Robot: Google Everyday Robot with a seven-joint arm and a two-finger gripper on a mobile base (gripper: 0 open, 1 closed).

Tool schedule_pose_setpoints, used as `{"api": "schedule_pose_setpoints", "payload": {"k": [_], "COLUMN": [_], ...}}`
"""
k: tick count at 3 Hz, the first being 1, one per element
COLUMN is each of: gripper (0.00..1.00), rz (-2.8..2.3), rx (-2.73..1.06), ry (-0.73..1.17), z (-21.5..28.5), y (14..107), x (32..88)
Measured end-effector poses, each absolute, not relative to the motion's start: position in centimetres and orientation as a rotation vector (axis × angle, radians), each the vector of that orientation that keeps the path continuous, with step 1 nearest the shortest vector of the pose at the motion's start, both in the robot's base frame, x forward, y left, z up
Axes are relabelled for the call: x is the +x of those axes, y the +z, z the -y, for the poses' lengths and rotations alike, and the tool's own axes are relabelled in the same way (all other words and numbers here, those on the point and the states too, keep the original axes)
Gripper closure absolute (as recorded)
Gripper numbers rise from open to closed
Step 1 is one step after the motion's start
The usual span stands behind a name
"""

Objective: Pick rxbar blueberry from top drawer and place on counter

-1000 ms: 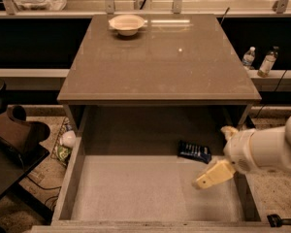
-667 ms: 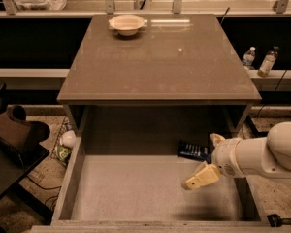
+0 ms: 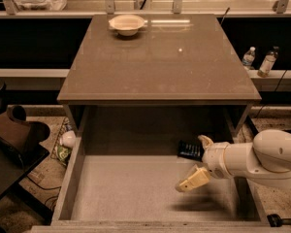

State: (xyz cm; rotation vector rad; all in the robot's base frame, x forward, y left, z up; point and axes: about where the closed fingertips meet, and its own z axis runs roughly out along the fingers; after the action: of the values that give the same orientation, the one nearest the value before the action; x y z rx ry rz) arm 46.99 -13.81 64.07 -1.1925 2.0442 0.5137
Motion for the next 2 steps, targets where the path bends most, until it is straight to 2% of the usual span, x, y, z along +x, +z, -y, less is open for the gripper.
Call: {"api": "schedule_pose_setpoints", "payload": {"k": [2], "gripper": [0.0], "rz": [-2.038], "rx": [-1.316], "ry": [0.479], "z": [13.3], "y": [60.8], "x": [51.6]}}
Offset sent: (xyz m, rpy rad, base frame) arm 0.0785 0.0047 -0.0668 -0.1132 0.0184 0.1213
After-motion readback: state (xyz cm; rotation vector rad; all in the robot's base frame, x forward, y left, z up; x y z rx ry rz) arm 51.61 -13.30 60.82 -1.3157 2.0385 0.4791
